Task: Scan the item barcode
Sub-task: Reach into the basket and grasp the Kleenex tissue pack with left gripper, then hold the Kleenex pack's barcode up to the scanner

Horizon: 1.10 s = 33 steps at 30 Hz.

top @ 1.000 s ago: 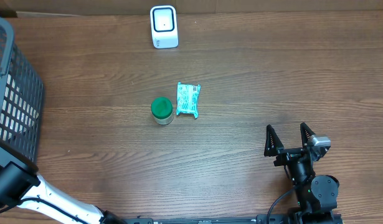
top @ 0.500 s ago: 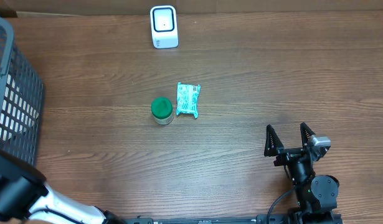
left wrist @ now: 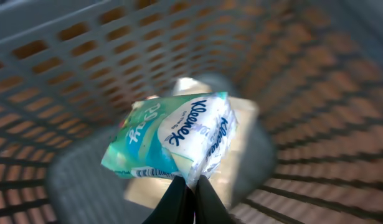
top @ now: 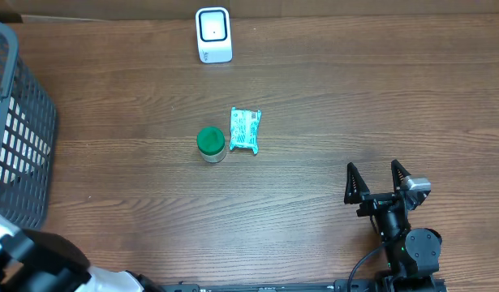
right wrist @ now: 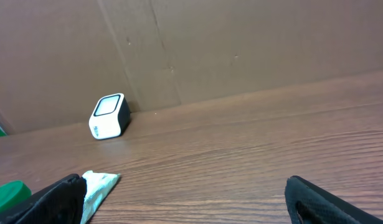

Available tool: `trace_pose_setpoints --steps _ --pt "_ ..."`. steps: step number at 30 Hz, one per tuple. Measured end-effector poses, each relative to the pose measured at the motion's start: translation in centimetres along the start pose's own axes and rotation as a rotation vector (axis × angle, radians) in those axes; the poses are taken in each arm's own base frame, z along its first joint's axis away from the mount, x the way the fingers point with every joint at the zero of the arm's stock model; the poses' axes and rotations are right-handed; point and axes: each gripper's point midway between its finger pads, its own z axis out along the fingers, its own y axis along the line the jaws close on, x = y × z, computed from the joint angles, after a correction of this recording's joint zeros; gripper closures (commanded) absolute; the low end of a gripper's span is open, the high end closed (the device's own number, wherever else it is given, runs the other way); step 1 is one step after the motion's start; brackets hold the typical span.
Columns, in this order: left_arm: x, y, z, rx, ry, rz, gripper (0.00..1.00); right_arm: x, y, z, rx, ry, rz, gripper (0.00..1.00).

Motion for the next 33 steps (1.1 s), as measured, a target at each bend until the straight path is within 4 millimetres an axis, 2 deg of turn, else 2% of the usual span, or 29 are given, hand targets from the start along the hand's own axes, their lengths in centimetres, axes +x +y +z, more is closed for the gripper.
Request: trace_pose_setpoints --steps 3,6,10,13,16,22,26,27,28,33 --pt "-0.2 -3.7 -4.3 0.094 -0.054 0.027 0.96 0.0 0.0 0.0 0.000 0.000 0.000 0.00" --pt "1.1 -8.2 -10.5 0.220 -0.096 0.091 0.96 0.0 0.0 0.0 0.000 -0.001 0.000 0.00" --pt "5.5 -13.1 -17.2 0.388 -0.067 0.216 0.96 0.0 0.0 0.0 0.000 0.000 0.000 0.00" --pt "10.0 -16.2 -19.9 0.484 0.017 0.332 0.96 0.0 0.0 0.0 0.000 0.000 0.000 0.00" --pt "14.4 -19.3 -21.2 0.556 0.107 0.455 0.96 0.0 0.0 0.0 0.000 0.000 0.000 0.00" --pt "25.0 -25.3 -22.4 0.654 0.300 0.734 0.96 0.0 0.0 0.0 0.000 0.000 0.000 0.00" --pt "30.5 -28.2 -22.1 0.668 0.380 0.859 0.96 0.0 0.0 0.0 0.000 0.000 0.000 0.00" --pt "31.2 -28.5 -21.9 0.667 0.390 0.874 0.96 0.0 0.0 0.0 0.000 0.000 0.000 0.00" --pt "33.1 -29.3 -21.5 0.663 0.417 0.914 0.96 0.0 0.0 0.0 0.000 0.000 0.000 0.00" --pt "40.2 -32.1 -19.9 0.653 0.490 1.038 0.96 0.0 0.0 0.0 0.000 0.000 0.000 0.00"
